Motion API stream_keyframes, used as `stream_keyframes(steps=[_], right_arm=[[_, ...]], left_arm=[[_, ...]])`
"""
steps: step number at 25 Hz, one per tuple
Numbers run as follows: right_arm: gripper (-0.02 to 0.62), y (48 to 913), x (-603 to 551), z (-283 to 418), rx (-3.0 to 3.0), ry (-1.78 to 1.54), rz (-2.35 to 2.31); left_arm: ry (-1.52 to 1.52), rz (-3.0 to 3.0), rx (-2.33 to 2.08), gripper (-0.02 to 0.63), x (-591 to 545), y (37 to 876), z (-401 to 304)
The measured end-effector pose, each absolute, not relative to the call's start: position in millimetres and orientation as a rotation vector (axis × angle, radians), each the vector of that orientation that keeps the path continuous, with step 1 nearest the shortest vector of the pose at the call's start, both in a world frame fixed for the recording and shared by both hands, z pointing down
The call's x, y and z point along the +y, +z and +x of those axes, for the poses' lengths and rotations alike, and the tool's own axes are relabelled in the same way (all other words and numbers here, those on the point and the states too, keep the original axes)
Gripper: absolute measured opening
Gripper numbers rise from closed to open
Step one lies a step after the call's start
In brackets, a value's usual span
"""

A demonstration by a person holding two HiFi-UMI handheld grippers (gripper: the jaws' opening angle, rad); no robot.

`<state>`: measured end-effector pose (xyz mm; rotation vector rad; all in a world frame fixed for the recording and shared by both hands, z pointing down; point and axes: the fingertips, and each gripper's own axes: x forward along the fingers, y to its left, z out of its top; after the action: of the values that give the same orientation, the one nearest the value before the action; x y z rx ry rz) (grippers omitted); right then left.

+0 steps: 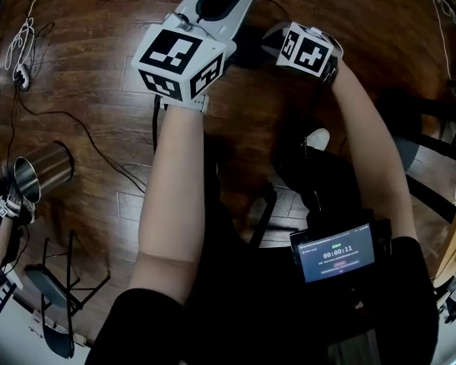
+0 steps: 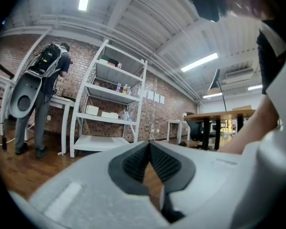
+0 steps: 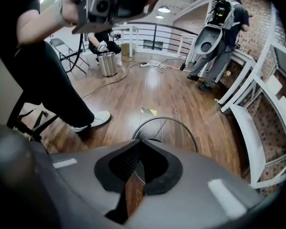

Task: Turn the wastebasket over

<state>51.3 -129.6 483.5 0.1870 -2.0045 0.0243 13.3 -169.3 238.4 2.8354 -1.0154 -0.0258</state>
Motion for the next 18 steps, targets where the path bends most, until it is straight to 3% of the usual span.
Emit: stream_keyframes(steps=[9, 13, 18], right_arm=[[0.009, 393, -117, 54, -2.235, 0.329, 0.487], [0.009, 333, -126, 69, -2.607, 0.566, 0.929], [0.011, 256, -146, 85, -2.957, 0.420, 1.189]], left_arm=[[0.009, 2.875, -1.001, 0.000, -157, 226, 21], [0.008, 2.848, -0.984, 0.000, -153, 237, 28], [-0.015, 2.818, -1.018, 0.000, -147, 244, 27]])
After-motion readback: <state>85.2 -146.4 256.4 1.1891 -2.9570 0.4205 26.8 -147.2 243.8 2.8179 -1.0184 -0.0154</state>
